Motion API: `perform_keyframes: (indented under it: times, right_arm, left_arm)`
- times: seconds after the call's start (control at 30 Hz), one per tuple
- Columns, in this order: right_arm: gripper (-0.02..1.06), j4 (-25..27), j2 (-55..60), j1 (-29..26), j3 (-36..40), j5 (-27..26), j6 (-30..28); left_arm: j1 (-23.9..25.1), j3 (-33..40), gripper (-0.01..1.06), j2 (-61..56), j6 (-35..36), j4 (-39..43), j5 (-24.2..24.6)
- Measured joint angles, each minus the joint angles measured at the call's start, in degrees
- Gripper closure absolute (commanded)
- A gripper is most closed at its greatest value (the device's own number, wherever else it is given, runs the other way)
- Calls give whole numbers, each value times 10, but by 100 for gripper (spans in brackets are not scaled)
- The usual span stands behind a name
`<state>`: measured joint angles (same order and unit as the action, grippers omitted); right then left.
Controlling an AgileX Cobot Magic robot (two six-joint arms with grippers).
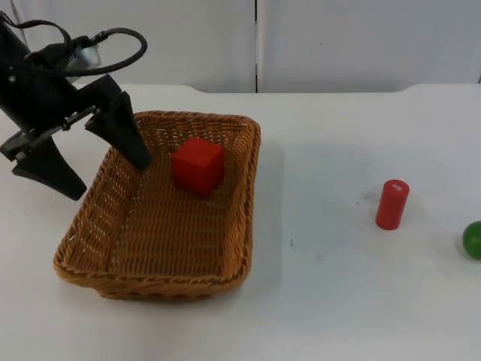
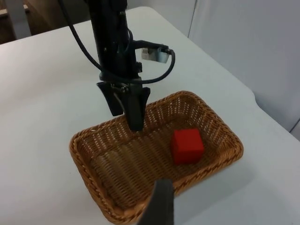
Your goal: Pick up the basket with the left hand and place the object to the left of the red cylinder into the basket with the right hand.
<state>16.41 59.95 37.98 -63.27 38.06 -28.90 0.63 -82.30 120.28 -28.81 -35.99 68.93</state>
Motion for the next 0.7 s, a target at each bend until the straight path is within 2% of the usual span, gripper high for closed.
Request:
perform_keyframes:
  times: [0.17,0.37,0.47,0.7]
  right_arm:
    - [33,0,0,0,0,0,-4]
    - [33,-10,0,0,0,0,-4]
    - [33,-11,0,0,0,0,-4]
    - [33,-12,0,0,0,0,-4]
  left_arm:
    - [0,6,0,-18,3,0,4]
    - [0,80,0,-64,4,0,0]
    - [0,132,0,-111,5,0,-28]
    - [0,199,0,-197,5,-1,-65]
